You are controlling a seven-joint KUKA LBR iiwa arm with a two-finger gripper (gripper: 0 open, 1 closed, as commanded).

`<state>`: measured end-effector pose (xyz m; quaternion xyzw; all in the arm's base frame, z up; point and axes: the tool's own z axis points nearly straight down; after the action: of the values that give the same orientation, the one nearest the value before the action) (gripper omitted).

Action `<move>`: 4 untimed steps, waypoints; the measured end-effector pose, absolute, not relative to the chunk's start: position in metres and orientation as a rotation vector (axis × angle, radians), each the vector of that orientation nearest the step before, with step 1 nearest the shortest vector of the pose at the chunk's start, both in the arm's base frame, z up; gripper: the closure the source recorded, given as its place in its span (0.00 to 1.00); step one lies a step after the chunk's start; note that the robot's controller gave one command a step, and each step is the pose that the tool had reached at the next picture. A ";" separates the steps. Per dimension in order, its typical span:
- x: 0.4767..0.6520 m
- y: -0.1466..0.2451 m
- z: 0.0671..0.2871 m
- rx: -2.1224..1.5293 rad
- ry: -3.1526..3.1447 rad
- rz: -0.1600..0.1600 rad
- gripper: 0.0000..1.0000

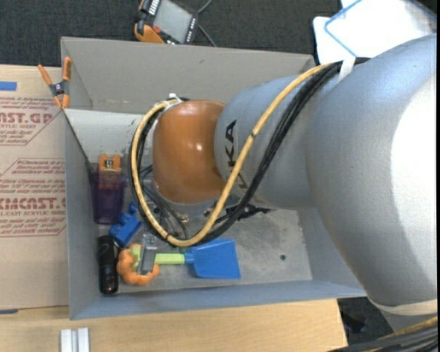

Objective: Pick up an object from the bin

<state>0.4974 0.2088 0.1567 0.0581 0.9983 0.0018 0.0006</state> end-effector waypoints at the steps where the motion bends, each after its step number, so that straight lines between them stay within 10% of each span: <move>1: 0.485 0.162 0.159 -0.003 3.141 0.002 0.00; 3: 0.502 0.160 0.096 -0.276 3.126 0.002 0.00; 4: 0.505 0.171 0.103 0.001 3.138 0.009 0.00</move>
Offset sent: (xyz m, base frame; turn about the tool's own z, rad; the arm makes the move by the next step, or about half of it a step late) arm -0.0061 0.0051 -0.0282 0.0470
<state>0.5047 0.1713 0.1033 0.0004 1.0000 0.0029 0.0018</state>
